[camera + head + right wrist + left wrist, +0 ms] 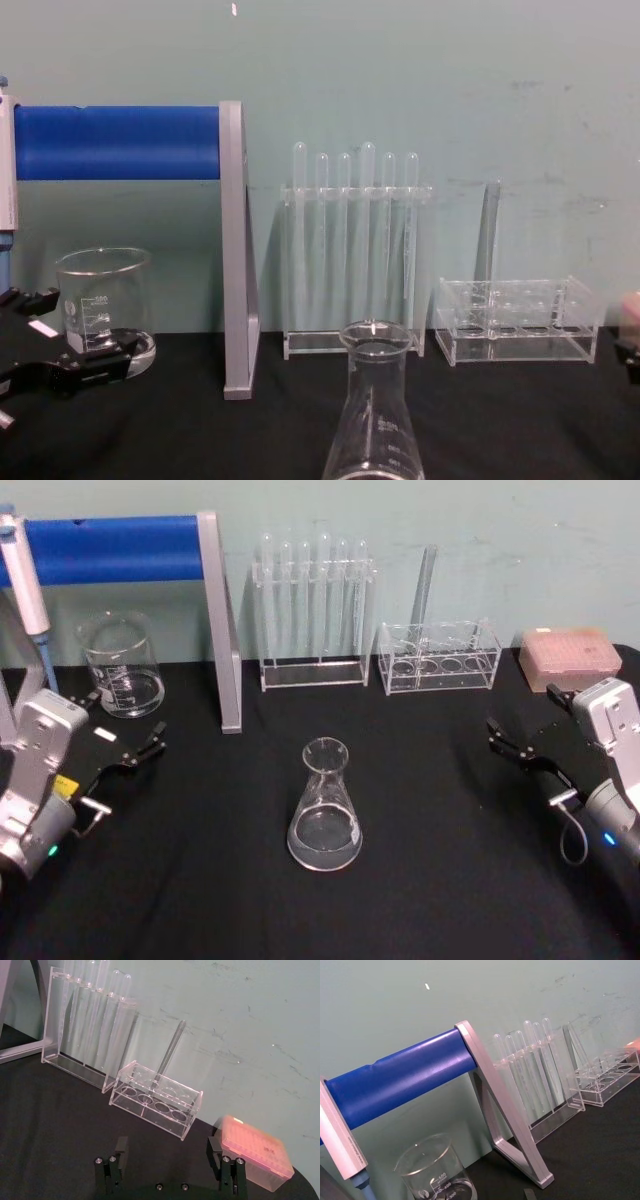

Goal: Grasp the erlenmeyer flask with one hand, shake it three times, then place it back.

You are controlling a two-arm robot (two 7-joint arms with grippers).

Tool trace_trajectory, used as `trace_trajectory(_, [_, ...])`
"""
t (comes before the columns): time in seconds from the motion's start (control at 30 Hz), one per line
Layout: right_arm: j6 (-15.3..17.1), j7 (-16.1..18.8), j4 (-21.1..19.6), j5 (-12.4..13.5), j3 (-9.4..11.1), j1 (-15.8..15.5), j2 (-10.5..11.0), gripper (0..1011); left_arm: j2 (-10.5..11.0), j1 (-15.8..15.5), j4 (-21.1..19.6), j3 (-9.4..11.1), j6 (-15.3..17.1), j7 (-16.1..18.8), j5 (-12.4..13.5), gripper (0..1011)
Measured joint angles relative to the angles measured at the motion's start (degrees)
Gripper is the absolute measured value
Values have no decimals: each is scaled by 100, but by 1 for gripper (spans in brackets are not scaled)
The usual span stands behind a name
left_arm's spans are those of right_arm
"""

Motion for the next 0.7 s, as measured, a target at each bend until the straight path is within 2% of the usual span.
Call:
trace_trajectory(0.3, [62,-50,-346,42,317,-294,64,1000,0,0,0,0,0,0,0,1001])
trace_trajectory(0.5, [144,103,-787,255,561,-611,205,1000,0,0,0,0,0,0,0,1001])
trace_trajectory(0.7, [215,428,-1256,565,792,-958,386,1000,0,0,0,0,0,0,0,1001])
